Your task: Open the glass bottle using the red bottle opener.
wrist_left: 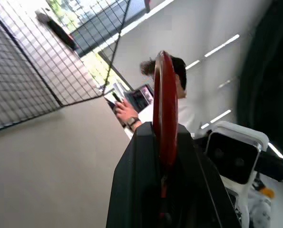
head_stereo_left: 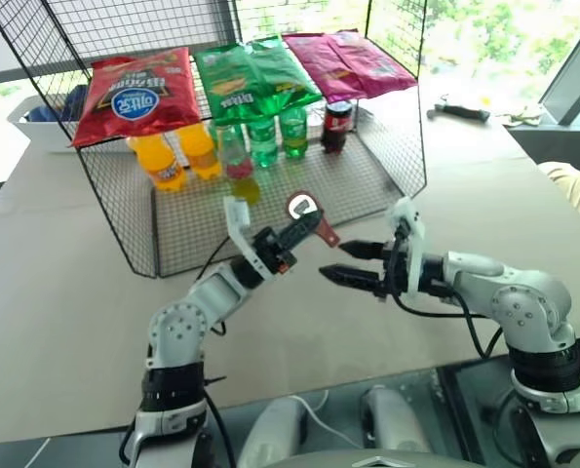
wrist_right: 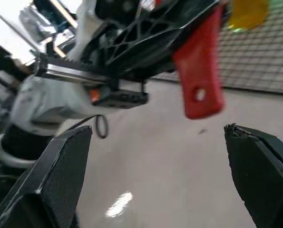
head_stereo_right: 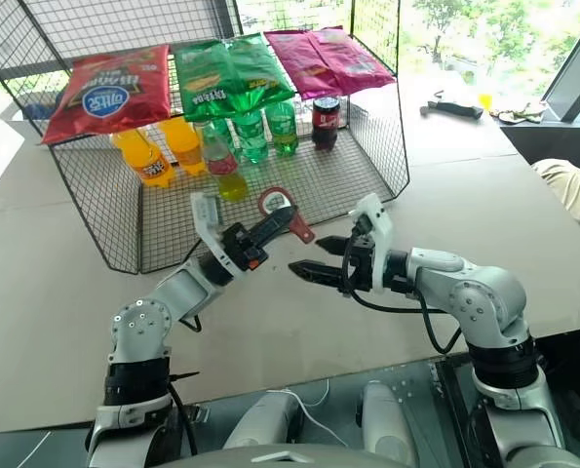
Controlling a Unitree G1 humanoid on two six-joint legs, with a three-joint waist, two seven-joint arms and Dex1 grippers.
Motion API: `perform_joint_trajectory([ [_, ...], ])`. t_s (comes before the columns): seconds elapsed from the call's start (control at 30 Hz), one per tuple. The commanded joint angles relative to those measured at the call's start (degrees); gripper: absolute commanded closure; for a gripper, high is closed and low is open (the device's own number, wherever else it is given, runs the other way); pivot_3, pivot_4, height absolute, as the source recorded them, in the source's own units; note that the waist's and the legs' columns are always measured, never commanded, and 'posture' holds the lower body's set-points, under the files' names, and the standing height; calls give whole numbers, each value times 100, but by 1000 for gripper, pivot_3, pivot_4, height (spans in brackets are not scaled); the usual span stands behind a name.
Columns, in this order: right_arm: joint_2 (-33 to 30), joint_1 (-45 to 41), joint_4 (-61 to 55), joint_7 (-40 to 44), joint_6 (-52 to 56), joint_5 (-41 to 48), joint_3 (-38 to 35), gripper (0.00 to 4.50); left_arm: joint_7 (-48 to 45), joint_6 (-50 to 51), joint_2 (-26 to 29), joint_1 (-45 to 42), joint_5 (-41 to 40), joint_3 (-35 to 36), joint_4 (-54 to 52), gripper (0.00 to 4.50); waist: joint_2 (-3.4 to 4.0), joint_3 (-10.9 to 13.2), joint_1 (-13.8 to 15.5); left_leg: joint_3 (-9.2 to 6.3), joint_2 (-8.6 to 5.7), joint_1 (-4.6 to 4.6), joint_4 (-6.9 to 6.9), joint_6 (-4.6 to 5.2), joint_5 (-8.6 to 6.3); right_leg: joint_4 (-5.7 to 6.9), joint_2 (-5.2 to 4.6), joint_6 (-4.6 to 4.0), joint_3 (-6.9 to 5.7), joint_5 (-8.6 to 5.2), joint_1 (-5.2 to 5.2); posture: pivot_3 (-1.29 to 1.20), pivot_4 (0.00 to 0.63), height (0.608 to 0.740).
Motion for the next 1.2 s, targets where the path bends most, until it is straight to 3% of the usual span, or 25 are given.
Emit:
perform_joint_trajectory([
  [0.03,209,-265,123,-113,365,593,-221,0,-386,243,114,-110,-107,-156,25,4456,1,0,7,-2,1,0,-2,0,0,0,0,-1,-1,0,-1,0,150,740],
  [0.17,375,-503,272,-252,749,1337,-498,0,-606,329,112,-184,0,-282,160,4456,3,2,32,-1,0,-2,-2,0,0,-3,-6,0,1,0,-2,0,150,740],
  [0.33,282,-579,274,-353,942,1649,-564,0,-754,374,104,-117,64,-322,136,4456,4,2,31,-1,-2,-3,-2,3,-2,-7,-14,0,2,0,-2,0,150,740],
  [0.43,100,-568,203,-229,1060,1768,-490,1379,-791,369,108,-57,98,-321,95,4500,4,3,32,-1,-1,-6,-3,3,-2,-7,-14,0,1,0,-5,0,150,740],
  [0.7,-18,-595,217,-127,1062,1804,-393,4378,-868,494,190,42,-54,-326,-39,4500,4,3,24,1,1,-8,-3,3,-2,-7,-13,0,2,0,-8,0,150,740],
  [0.93,-62,-438,123,-175,1039,1729,-223,4378,-1069,410,258,88,-78,-350,-148,4500,5,3,34,0,1,-10,-3,4,-2,-8,-13,0,1,0,-9,0,150,740],
  [1.03,-174,-270,51,-156,881,1490,-175,4500,-1214,104,297,67,280,-385,-220,3449,5,3,37,0,1,-12,-2,4,-2,-10,-14,1,0,0,-9,0,150,740],
  [1.13,-286,-57,-32,-158,713,1246,-116,4500,-1249,-103,299,73,553,-402,-270,1873,6,3,34,0,1,-15,-3,4,-2,-12,-13,1,0,0,-12,0,150,740],
  [1.2,-374,123,-118,-120,619,1127,-92,4500,-1203,-230,273,53,678,-348,-242,1107,5,3,37,0,1,-23,-3,4,-2,-12,-14,1,0,0,-21,0,150,740],
])
